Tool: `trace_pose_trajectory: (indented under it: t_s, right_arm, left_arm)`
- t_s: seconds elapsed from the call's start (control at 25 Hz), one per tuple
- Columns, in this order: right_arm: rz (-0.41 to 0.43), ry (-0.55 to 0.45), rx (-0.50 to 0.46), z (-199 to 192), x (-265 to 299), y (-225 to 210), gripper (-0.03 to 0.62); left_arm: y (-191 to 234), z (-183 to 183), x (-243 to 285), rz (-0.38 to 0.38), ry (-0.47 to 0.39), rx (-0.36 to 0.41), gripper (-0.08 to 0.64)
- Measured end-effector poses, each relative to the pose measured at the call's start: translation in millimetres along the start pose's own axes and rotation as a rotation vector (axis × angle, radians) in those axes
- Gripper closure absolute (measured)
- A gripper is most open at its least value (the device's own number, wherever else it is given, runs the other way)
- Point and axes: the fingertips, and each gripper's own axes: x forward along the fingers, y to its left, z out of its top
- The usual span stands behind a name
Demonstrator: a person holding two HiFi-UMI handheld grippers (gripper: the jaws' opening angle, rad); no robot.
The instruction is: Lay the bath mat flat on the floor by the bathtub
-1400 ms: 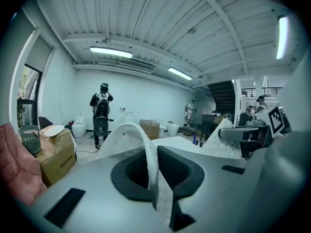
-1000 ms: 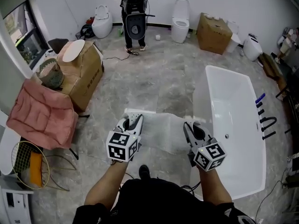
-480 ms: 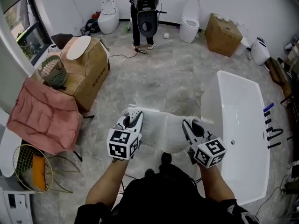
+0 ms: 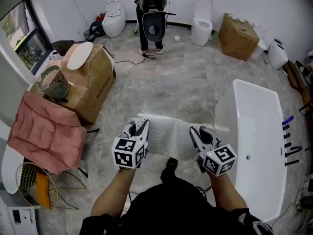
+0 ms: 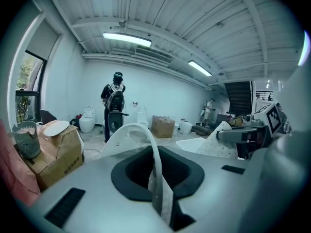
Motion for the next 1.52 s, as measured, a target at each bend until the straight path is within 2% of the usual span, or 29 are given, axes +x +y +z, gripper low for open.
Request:
trace_pose_trajectory:
  t_s: [0.4,0.8,1.08,1.36,1.52]
  right_arm:
    - [-0.044,-0.021,0.044,33.1,74.6,-126.1,0.565]
    - [-0.143,-0.019,0.103,37.5,96.6,-207.5,0.565]
    - [-0.287,-0.023,0.150,50.0,128.5,-269.0,0.565]
    - [-0.492,-0.086,0.212,81.6,178.5,-321.9,0.565]
    - [-0.602,-0.120,0.267,87.4,203.5,-343.2,0.565]
  left_arm:
    - [26.4,54.5,144.5,-0.032,0.021,0.025,0.528]
    - [17.1,82.6,249.7,-0.152,0.063,0.042,0.528]
    - [15.2,116.2,350.1,-0.317,0.095,0.097,0.528]
    - [31.0,169.5,440.1,-0.499,0.112,0.247,0.529]
    - [36.0,189.2,485.0,-0.589,0.123,0.293,0.532]
